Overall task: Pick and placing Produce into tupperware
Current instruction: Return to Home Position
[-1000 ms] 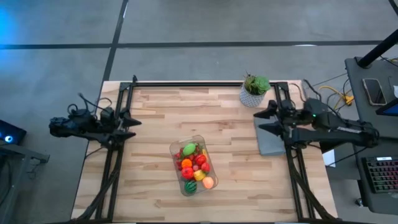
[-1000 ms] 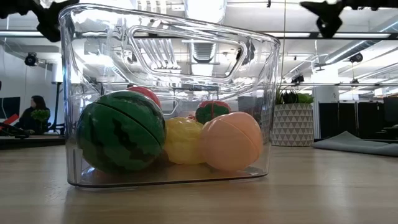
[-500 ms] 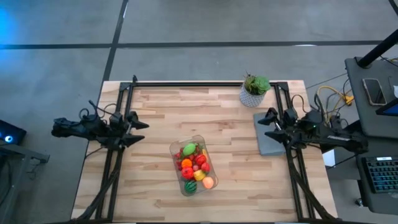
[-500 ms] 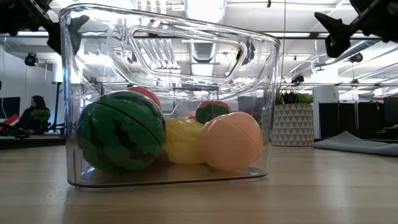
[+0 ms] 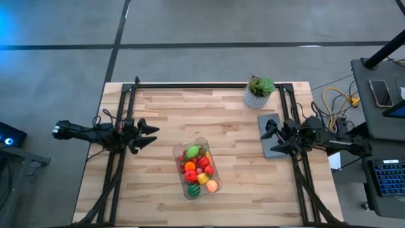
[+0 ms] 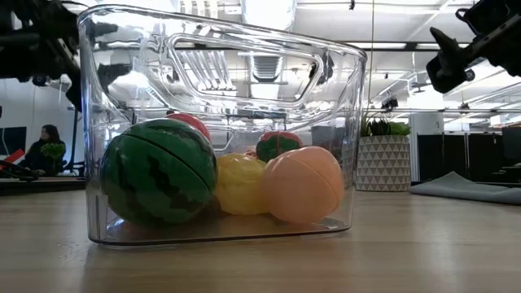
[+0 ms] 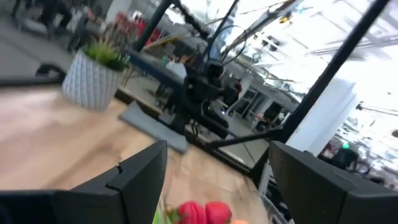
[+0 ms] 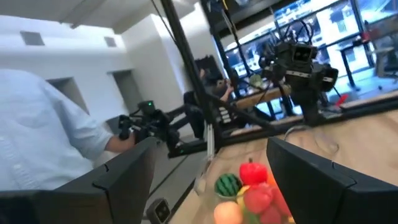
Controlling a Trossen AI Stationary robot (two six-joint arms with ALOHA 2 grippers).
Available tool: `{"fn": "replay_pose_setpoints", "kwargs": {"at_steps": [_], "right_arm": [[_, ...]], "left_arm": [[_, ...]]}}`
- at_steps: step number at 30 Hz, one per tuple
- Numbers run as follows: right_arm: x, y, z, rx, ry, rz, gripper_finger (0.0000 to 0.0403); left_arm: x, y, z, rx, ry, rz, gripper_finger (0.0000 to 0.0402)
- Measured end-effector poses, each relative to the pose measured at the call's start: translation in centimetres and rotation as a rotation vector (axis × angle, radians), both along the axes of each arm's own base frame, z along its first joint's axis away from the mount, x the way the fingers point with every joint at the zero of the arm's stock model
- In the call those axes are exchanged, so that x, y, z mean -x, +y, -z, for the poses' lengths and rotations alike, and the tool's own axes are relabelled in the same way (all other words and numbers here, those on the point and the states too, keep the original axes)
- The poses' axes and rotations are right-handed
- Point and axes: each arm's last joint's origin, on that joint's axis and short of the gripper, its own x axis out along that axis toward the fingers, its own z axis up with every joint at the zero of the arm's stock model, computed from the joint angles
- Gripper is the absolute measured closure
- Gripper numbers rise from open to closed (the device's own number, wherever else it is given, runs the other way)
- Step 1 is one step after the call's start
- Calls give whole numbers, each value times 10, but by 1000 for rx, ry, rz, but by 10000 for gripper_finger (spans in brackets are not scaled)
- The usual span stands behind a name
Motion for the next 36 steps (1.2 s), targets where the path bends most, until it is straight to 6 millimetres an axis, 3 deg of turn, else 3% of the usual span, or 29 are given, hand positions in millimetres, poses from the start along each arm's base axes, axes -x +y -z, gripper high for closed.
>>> {"fn": "replay_pose_setpoints", "kwargs": {"at_steps": [5, 11, 17, 36], "right_arm": [[-3, -2, 6, 0, 57, 62, 104], [-8, -11, 23, -52, 246, 356, 109], [-10, -18, 26, -64, 287, 580, 107], [-11, -18, 27, -63, 303, 590, 104]], "left_arm": [[-2, 0, 9, 110, 77, -7, 134], [-4, 0, 11, 105, 105, -7, 134], [-5, -1, 14, 100, 128, -8, 134], [-9, -1, 20, 87, 193, -12, 134]]}}
